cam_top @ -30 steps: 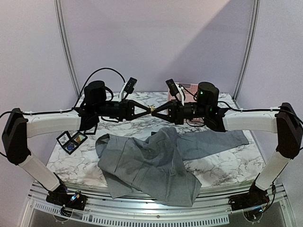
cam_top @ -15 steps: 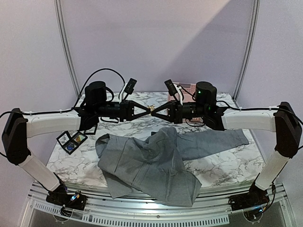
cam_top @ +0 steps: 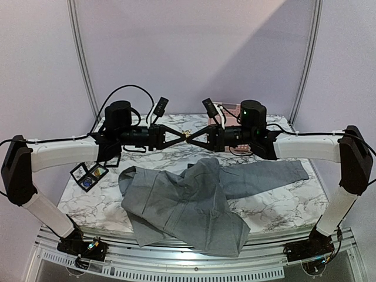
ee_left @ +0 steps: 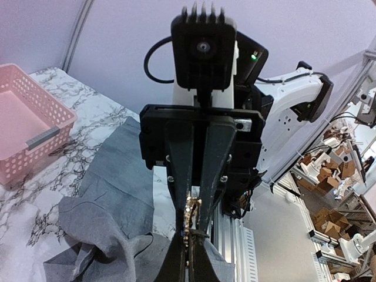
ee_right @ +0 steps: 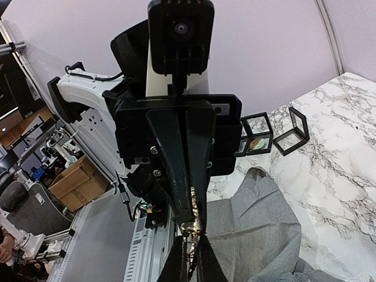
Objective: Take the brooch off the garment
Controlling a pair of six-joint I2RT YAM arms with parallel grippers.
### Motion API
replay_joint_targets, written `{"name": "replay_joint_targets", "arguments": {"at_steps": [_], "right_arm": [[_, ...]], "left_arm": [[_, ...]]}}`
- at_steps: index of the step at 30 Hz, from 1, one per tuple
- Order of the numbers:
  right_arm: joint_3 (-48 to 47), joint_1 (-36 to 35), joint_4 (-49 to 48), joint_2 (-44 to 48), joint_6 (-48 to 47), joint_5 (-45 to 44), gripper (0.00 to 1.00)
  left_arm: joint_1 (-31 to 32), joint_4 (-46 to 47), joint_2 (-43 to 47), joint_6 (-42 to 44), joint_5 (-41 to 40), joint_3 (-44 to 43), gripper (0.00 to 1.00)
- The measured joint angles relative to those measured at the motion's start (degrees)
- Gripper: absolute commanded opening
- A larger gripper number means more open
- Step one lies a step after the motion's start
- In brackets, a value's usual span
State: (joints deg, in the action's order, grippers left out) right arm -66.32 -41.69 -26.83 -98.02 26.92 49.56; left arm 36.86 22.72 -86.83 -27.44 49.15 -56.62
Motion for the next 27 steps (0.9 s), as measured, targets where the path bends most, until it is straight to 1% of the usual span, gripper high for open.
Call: {"name": "replay_joint_targets", "arguments": {"at_steps": [8,27], "right_arm": [[-0.07,0.11,0.28,-0.66,1.77,-0.85,0.0],[-0.07,0.2,0.48,-0.79,4.79,-2.97,0.0]], "left_arm": [[-0.02,-1.62,0.07,0.85,-1.4,-0.02,0.0],[-0.02,-2.08,0.13,1.33,-3.37,-0.02,0.0]]}}
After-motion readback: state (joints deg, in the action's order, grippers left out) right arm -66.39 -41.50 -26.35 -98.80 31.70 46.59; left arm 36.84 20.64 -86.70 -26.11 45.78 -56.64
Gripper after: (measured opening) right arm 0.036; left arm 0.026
